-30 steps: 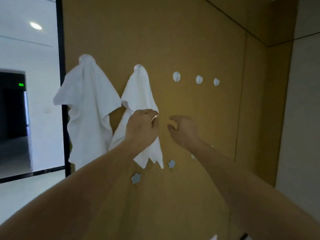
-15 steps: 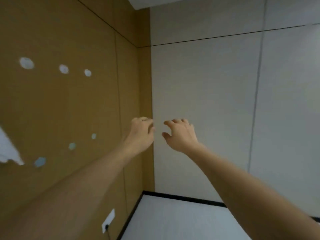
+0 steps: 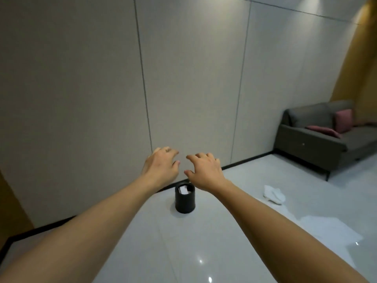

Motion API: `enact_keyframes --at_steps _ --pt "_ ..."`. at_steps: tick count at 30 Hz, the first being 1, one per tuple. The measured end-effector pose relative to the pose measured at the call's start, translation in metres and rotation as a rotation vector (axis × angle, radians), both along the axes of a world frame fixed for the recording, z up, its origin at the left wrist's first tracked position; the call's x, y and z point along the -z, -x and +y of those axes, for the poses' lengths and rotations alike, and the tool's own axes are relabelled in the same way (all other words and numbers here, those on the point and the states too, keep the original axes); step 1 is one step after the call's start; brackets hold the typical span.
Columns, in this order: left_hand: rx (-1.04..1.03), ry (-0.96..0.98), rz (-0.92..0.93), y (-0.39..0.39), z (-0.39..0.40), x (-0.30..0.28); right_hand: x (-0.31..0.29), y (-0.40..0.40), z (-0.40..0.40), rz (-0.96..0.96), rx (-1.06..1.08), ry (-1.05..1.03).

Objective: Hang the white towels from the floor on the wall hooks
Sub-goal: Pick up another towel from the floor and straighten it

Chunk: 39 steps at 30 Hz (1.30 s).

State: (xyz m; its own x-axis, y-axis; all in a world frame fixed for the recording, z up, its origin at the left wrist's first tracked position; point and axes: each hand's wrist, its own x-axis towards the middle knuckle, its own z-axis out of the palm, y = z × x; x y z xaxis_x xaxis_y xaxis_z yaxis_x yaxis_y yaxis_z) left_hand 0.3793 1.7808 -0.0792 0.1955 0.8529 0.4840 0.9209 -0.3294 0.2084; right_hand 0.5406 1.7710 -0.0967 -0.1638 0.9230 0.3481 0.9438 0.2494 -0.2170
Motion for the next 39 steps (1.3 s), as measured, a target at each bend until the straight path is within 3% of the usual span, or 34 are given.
enact_keyframes --at_steps 11,20,27,39 --pt "0.501 0.284 0.093 -0.297 0.148 0.136 0.128 -0.278 0.068 0.088 0.514 0.29" --pt "0.729 0.584 0.28 -0.457 0.259 0.241 0.227 -0.425 0.12 0.28 0.843 0.597" --pt "0.735 0.743 0.43 -0.544 0.336 0.318 0.308 -0.52 0.16 0.433 0.969 0.797" --pt "0.538 1.021 0.526 -0.692 0.456 0.447 0.471 -0.665 0.296 0.803 0.891 1.068"
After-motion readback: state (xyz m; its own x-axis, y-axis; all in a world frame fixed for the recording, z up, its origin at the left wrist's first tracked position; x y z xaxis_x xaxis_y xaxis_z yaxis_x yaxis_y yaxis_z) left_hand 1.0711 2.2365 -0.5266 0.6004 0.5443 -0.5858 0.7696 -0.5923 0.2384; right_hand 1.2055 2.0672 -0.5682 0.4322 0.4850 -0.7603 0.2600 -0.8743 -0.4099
